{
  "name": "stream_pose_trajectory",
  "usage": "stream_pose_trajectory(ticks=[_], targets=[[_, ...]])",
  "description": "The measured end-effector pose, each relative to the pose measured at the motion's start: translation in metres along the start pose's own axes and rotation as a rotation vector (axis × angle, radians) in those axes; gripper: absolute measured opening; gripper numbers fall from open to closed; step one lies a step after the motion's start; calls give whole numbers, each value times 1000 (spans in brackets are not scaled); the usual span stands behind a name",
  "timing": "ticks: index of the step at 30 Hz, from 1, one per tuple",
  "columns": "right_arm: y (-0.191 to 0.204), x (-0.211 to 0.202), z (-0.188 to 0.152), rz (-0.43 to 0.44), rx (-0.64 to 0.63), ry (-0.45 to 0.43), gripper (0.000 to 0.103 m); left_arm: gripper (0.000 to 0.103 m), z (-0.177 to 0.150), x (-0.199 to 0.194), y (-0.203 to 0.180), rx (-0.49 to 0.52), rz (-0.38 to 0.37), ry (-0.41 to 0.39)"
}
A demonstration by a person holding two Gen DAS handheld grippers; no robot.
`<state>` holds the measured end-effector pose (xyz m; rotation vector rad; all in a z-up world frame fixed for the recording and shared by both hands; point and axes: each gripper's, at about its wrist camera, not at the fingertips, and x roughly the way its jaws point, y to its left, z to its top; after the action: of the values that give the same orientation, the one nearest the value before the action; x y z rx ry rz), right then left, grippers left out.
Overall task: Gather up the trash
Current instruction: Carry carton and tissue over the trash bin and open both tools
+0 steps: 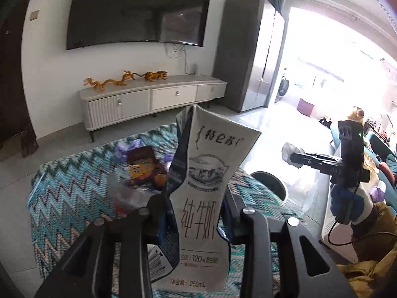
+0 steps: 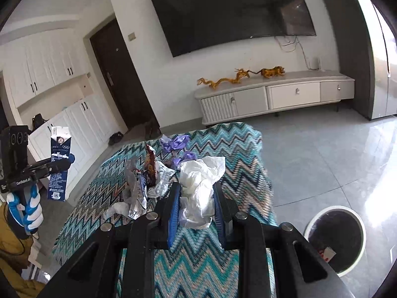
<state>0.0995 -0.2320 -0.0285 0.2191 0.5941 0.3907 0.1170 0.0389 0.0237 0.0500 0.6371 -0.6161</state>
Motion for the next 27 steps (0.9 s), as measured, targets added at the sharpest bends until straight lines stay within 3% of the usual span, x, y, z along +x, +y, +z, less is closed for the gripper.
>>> stream_pose_trajectory(ticks=[7, 16, 20, 27], targets=[[-49, -44, -30, -84, 58, -30, 24, 33, 22, 62, -68, 58, -100, 74], [-155, -57, -67, -203, 241, -19, 24, 33, 53, 198, -182, 87, -239, 231], [-209, -49, -84, -255, 326, 16, 24, 33, 60, 271, -217, 61, -252, 313], [-283, -27, -104, -327, 421, 67, 27, 33, 58, 374, -247, -7, -236, 417]])
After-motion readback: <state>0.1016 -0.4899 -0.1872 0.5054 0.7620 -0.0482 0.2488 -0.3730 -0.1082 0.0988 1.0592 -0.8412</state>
